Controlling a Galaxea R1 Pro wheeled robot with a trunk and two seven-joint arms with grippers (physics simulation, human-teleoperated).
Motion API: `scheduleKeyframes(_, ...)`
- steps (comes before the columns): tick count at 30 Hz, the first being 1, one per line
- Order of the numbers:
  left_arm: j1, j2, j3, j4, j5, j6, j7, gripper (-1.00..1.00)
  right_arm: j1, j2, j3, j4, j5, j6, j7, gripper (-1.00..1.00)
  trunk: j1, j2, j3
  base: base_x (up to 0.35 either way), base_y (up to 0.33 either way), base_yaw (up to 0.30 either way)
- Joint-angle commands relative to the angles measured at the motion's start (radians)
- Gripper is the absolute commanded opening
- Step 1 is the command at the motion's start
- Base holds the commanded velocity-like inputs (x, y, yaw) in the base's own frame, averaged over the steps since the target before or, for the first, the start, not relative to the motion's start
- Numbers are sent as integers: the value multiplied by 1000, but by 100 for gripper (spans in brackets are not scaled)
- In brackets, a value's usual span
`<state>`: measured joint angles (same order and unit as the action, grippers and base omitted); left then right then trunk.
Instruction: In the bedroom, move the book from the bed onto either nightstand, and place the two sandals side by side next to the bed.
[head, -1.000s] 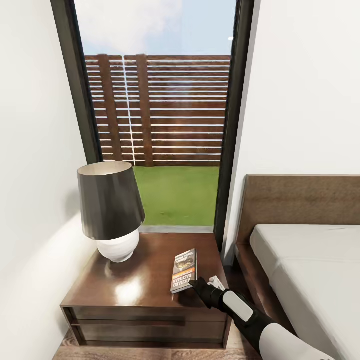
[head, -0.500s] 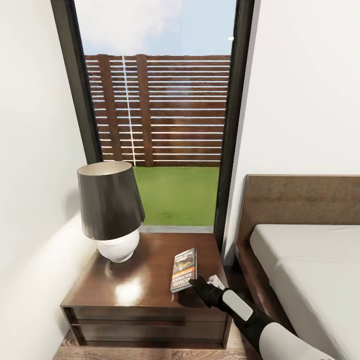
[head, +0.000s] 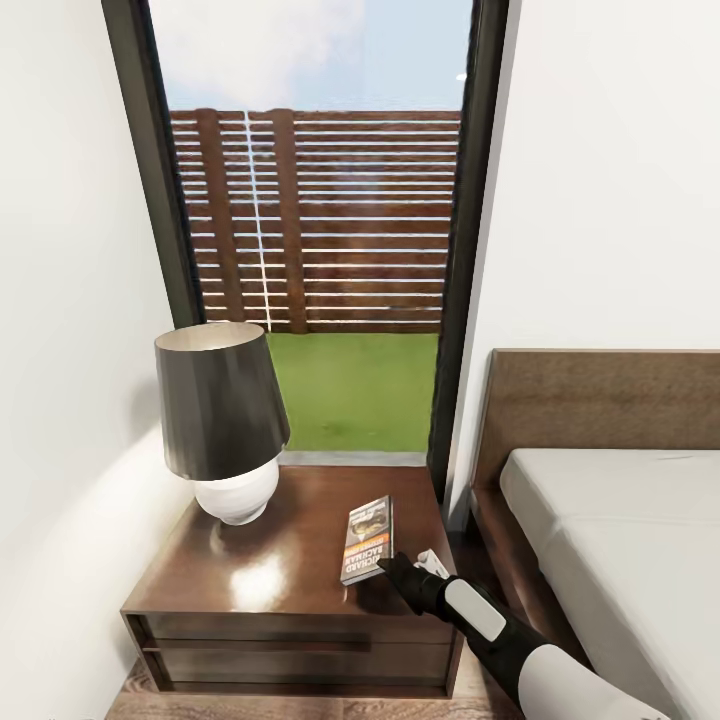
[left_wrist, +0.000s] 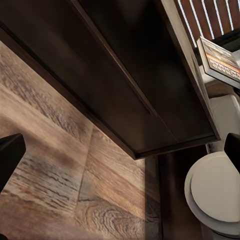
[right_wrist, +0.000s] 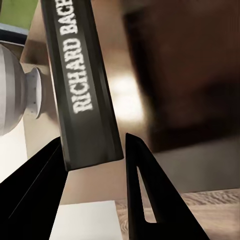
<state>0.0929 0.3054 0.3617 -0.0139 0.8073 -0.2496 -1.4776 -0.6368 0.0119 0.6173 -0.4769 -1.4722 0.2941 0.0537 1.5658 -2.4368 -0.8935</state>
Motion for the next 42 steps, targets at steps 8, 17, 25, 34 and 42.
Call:
scheduleKeyframes(8,1,0,5,-1,-4,-7,-1,100,-1,0,4,1,-3,0,3,-100,31,-56,-26,0,0,0)
scheduleKeyframes(17,1,0,5,-1,-4,-7,-1,100,-1,-1,4,0,-3,0,2,-100,31,-56,-26,0,0,0)
scheduleKeyframes(25,1,0,5,-1,-4,-7,-1,100,-1,-1,4,-2,-2,0,2,-100,31,-56,-26,0,0,0)
scheduleKeyframes(34,1,0,5,-1,-4,-7,-1,100,-1,-1,4,-2,-2,0,1,-100,31,-56,-26,0,0,0)
scheduleKeyframes(42,1,0,5,-1,-4,-7,-2,100,-1,-1,4,-2,-2,0,1,-100,31,-56,-26,0,0,0)
